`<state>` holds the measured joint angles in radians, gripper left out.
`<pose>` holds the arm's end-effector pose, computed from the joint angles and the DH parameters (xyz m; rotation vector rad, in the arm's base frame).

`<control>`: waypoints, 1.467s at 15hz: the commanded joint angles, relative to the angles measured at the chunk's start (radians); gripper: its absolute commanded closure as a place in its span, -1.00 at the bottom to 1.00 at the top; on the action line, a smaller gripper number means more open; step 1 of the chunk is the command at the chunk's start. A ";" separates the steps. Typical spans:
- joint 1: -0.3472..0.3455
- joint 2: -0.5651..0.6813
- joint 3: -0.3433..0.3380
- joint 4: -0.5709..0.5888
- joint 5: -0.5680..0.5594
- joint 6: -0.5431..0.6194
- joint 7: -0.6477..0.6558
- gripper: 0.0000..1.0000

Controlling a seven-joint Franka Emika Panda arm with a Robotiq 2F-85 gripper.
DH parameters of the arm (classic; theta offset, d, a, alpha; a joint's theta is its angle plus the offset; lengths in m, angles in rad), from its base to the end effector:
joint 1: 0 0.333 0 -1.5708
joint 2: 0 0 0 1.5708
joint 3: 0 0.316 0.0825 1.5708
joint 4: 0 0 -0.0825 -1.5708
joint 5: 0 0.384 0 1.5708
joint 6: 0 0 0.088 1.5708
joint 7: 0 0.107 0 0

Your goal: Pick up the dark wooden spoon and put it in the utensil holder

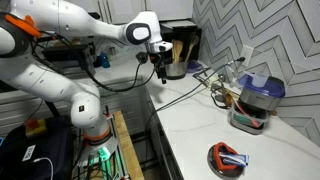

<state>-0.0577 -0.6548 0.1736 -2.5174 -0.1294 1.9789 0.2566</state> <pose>0.3637 0.0393 0.5041 2.9229 -0.1833 0.2105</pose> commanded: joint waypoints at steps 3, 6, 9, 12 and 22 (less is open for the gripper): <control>0.016 0.005 -0.013 0.003 -0.009 -0.004 0.008 -1.00; 0.016 0.005 -0.013 0.003 -0.009 -0.004 0.008 -1.00; -0.032 0.027 -0.052 0.009 -0.103 0.069 -0.044 -1.00; -0.055 0.106 -0.191 0.053 -0.167 0.148 -0.261 -1.00; -0.082 0.572 -0.207 0.452 -0.543 0.308 -0.344 -1.00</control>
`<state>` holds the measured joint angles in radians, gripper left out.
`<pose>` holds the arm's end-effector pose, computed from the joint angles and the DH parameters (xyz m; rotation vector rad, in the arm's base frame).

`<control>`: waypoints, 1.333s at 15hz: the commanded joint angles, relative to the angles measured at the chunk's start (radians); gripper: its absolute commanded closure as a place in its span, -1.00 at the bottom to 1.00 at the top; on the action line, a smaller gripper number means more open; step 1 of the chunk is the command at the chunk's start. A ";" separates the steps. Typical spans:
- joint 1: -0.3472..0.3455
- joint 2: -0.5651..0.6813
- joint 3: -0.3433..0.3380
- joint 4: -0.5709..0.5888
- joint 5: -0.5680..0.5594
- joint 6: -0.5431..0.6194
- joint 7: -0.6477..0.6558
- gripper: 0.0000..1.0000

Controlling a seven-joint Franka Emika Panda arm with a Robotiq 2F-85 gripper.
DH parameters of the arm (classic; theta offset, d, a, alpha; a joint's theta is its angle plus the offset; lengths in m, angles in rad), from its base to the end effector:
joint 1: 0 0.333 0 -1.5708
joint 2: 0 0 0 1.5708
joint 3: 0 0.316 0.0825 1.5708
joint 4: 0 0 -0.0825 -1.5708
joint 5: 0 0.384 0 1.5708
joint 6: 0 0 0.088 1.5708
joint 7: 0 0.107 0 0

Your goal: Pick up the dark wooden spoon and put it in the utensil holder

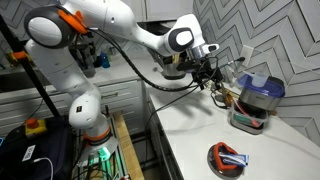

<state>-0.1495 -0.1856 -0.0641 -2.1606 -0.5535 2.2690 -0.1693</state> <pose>0.5100 -0.1258 0.5098 2.6026 0.3313 0.2611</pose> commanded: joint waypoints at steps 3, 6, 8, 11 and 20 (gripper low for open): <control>0.028 0.095 0.018 0.084 -0.087 0.011 0.066 -1.00; 0.029 0.108 0.018 0.100 -0.093 0.011 0.069 -1.00; 0.042 0.152 0.030 0.114 -0.099 0.004 0.036 -1.00; 0.059 0.223 0.036 0.172 -0.187 -0.039 0.004 -1.00; 0.056 0.508 0.047 0.458 -0.098 0.021 -0.385 -1.00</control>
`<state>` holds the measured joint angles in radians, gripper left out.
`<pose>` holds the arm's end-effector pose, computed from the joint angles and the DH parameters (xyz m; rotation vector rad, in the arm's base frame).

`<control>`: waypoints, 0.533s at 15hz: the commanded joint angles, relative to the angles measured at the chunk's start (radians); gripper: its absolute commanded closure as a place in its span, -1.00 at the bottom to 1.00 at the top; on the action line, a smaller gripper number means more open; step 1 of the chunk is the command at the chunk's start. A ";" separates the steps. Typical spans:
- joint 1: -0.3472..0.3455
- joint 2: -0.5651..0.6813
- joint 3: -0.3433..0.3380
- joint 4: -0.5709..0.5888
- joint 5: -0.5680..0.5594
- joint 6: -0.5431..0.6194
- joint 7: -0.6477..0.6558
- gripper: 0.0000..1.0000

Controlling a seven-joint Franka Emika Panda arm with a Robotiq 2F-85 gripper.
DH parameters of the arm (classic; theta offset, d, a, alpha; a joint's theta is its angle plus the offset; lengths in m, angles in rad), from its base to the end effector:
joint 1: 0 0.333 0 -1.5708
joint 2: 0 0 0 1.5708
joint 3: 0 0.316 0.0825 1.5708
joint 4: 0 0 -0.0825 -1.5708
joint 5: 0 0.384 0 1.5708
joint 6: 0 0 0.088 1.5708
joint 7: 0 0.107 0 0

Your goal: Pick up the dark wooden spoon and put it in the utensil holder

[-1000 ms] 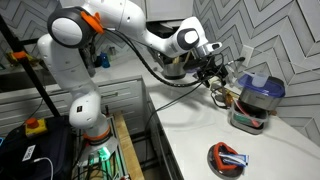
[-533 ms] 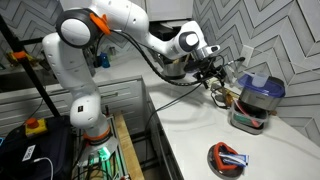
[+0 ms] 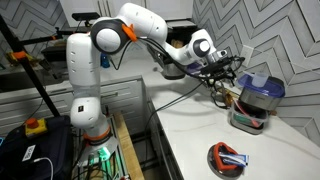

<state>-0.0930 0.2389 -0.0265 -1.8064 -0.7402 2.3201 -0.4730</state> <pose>0.6442 -0.0887 0.4437 2.2871 0.9644 0.0902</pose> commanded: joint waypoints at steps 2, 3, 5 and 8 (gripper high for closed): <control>0.011 0.052 -0.006 0.058 0.056 -0.004 -0.043 -1.00; 0.011 0.068 -0.006 0.077 0.067 -0.004 -0.051 -1.00; 0.013 0.085 -0.006 0.094 0.075 -0.012 -0.044 -1.00; 0.005 0.116 0.001 0.108 0.107 0.027 -0.052 -1.00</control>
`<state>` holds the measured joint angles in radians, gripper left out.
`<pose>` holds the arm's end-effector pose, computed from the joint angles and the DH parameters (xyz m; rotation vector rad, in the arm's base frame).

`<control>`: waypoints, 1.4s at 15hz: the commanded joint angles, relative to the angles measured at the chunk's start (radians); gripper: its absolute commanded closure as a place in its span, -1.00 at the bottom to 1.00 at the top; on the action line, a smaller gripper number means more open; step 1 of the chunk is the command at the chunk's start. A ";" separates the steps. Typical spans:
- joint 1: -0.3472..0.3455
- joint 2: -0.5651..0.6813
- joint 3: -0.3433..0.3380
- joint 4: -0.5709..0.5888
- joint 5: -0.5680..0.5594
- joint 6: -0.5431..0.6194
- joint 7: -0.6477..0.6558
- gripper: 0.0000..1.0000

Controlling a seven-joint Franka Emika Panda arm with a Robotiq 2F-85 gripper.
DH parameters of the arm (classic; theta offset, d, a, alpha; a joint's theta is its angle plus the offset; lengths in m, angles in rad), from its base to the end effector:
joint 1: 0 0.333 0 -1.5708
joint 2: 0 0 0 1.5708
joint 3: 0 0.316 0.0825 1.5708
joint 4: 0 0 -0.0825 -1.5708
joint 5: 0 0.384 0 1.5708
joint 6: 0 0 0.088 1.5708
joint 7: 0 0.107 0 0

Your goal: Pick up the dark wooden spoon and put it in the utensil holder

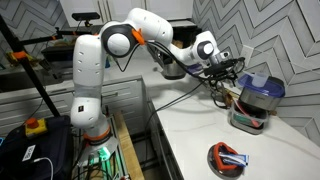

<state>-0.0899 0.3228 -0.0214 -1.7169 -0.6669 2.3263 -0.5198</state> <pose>0.6695 -0.0843 0.4323 2.3273 0.9947 0.1162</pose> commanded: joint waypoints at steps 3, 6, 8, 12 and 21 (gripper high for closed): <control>0.004 0.067 -0.009 0.042 0.049 0.028 0.007 -1.00; 0.001 0.116 -0.007 0.074 0.070 0.034 0.006 -0.98; 0.003 0.154 -0.012 0.103 0.068 0.045 0.013 -0.89; 0.001 0.219 -0.005 0.170 0.115 0.005 -0.003 -0.34; 0.010 0.233 -0.011 0.251 0.201 -0.151 -0.005 0.94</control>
<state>-0.0892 0.5619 -0.0237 -1.4988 -0.5050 2.2402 -0.5114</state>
